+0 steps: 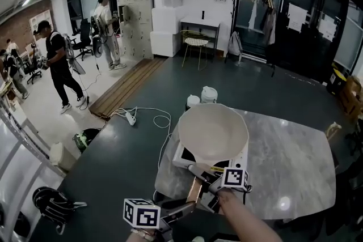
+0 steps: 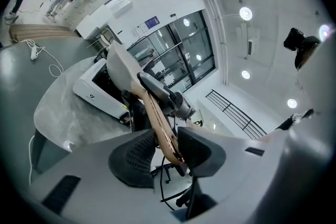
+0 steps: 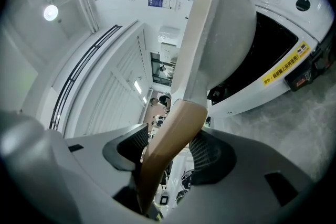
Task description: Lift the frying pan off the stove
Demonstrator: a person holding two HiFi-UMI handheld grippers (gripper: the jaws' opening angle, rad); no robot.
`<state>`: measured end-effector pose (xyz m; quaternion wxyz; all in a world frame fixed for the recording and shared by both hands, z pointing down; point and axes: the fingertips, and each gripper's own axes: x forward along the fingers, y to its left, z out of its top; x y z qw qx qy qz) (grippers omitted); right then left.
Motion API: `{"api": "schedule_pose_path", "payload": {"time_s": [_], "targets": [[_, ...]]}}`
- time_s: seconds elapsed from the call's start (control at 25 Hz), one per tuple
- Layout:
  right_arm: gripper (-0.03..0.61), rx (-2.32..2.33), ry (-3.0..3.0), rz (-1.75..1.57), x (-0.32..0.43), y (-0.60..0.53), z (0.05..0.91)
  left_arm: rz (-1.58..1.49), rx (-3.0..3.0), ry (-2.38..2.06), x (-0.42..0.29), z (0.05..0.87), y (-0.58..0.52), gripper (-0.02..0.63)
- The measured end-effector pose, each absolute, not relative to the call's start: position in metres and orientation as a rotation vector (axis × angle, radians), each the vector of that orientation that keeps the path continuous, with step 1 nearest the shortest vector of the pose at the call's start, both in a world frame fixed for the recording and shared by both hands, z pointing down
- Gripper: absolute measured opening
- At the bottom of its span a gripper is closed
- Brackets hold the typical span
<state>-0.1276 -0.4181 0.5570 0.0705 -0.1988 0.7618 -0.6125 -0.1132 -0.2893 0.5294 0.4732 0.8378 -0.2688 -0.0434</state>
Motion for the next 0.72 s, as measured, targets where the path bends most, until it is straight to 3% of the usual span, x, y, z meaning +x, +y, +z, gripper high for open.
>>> {"api": "schedule_pose_path", "payload": {"time_s": [0.2,0.72], "targets": [[0.221,-0.593,2.312,-1.810,-0.130,-0.417,0.542,-0.097,2.099,-0.680,-0.118,0.522,-0.294,0.143],[0.224,-0.633,2.416,-1.655,-0.121,-0.426,0.484,-0.156,2.202,-0.629,-0.109,0.472,-0.302,0.147]]}}
